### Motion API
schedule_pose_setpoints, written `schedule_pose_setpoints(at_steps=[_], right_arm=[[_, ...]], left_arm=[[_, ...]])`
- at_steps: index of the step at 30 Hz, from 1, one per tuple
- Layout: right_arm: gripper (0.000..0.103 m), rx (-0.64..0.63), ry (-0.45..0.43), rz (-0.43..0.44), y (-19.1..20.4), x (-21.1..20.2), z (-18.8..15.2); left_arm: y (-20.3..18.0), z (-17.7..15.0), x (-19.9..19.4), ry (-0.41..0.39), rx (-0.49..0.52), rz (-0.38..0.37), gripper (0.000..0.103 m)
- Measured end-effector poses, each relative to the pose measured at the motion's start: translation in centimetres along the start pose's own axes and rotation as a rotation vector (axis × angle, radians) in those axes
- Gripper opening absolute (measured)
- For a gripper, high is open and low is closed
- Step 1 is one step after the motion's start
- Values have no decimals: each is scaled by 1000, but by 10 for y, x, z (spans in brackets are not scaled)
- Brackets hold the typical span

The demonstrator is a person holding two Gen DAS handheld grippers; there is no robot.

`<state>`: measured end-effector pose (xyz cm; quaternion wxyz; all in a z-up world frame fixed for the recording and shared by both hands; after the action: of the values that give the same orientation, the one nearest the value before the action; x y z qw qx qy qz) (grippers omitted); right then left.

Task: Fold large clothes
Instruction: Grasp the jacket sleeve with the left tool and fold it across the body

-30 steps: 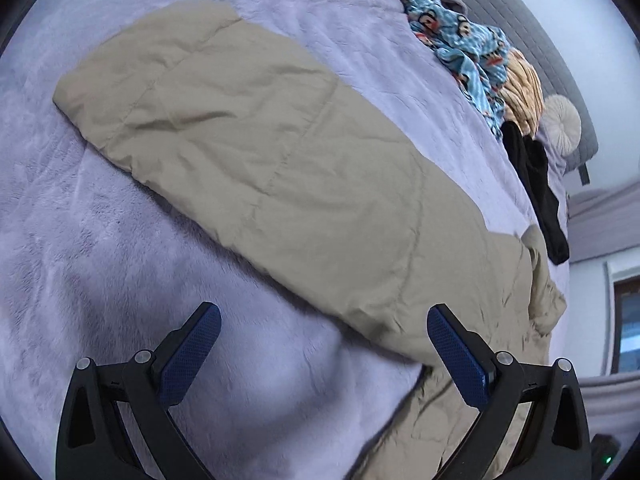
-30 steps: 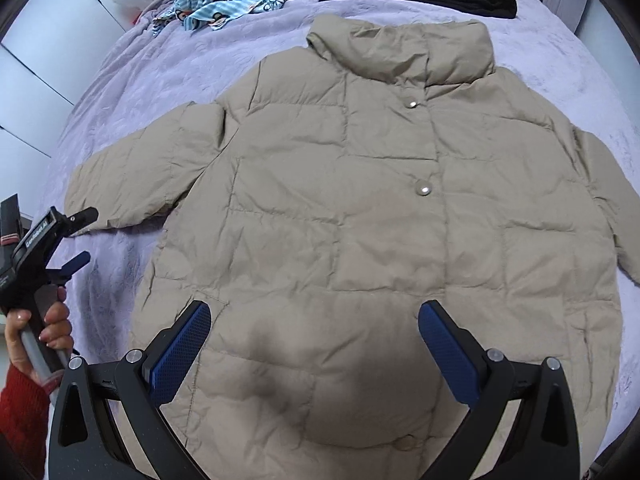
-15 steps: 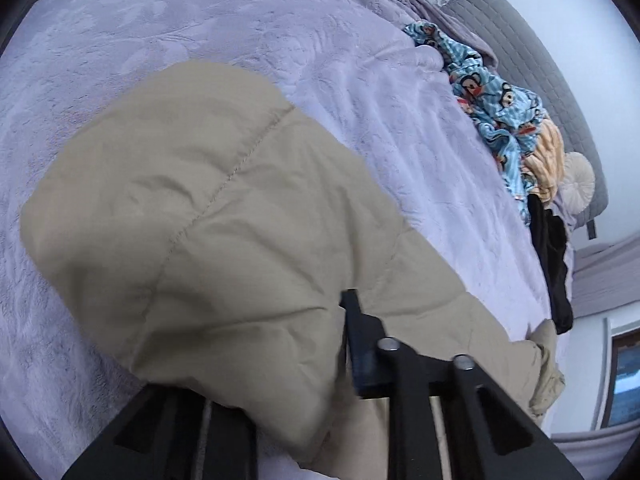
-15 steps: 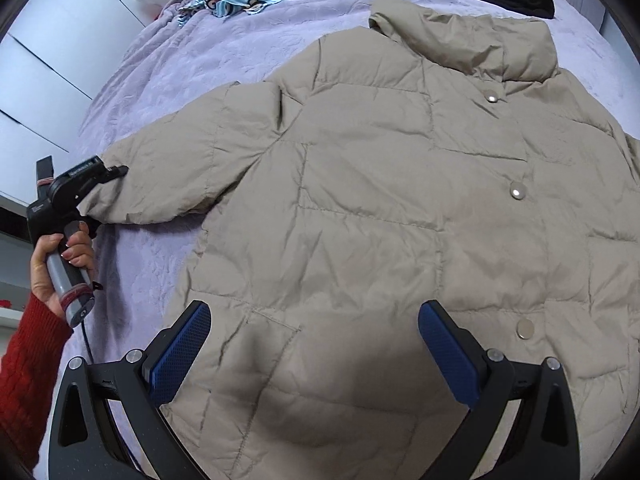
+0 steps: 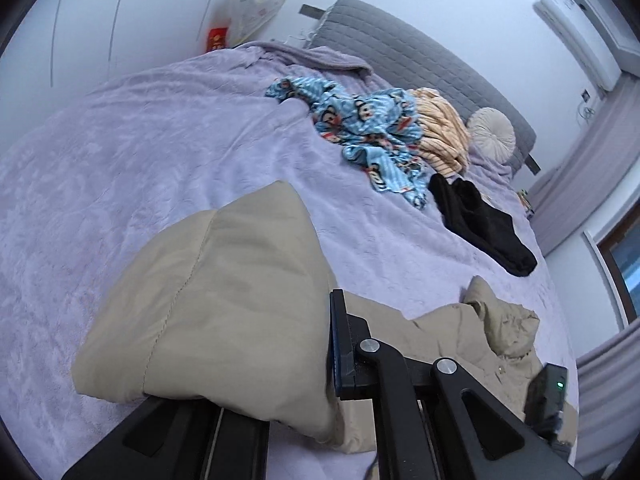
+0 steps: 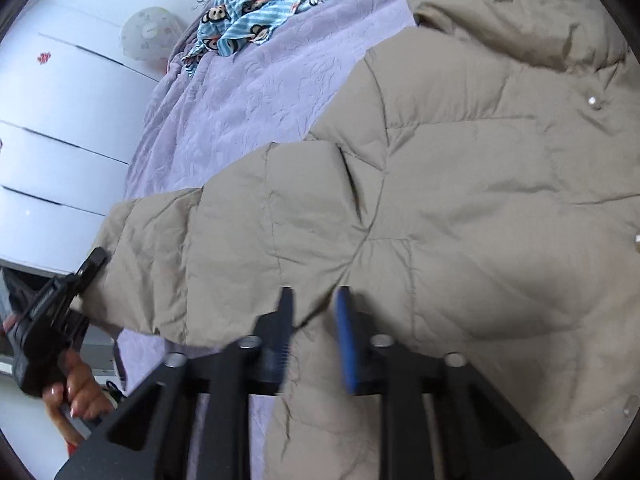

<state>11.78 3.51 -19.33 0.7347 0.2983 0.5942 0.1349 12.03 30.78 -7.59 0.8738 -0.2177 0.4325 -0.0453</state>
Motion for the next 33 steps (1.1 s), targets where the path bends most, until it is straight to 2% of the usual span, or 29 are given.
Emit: schedule_pose_setpoints(at_steps=[5, 7, 9, 12, 16, 18, 20, 22, 24, 28, 31, 32, 33], right_arm=[[10, -7, 66, 14, 3, 46, -2], [10, -3, 94, 9, 0, 60, -3], [10, 6, 116, 42, -3, 63, -1], [10, 9, 130, 101, -10, 45, 0], [10, 15, 43, 89, -42, -20, -5], [10, 15, -25, 24, -68, -59, -8], [10, 11, -86, -83, -92, -91, -12], [10, 7, -139, -207, -119, -122, -17], [10, 30, -162, -278, -147, -145, -22], [10, 88, -169, -299, -184, -170, -26], [10, 111, -170, -287, -198, -177, -26], [10, 112, -171, -282, -205, -187, -35], [10, 112, -171, -278, -205, -188, -34]], left_arm=[[-74, -9, -5, 9, 154, -90, 9], [-107, -15, 2, 33, 203, -141, 9], [-139, -24, 13, 58, 253, -173, 9], [-189, -41, 34, 106, 306, -222, 9], [-255, -72, 61, 161, 413, -248, 9], [-287, -95, 79, 196, 486, -230, 9], [-313, -123, 104, 260, 562, -209, 9], [-333, -157, 132, 317, 654, -137, 9], [-339, -185, 149, 337, 722, -69, 9], [-334, -216, 162, 361, 797, 34, 10], [-334, -221, 151, 350, 812, 47, 10], [-333, -219, 145, 343, 815, 43, 24], [-331, -217, 136, 332, 815, 36, 43]])
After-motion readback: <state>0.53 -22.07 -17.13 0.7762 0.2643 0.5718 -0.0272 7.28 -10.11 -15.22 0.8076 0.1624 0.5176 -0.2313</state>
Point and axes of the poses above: each gripper's, at about its wrist camera, not at the fingertips, and x roughly the way its jaws point, y to its left, z to its top, the point moved 3 cm from there along x, roughly the way its jaws point, and after that the axes turned 5 degrees about y, right-handed, at the moved point
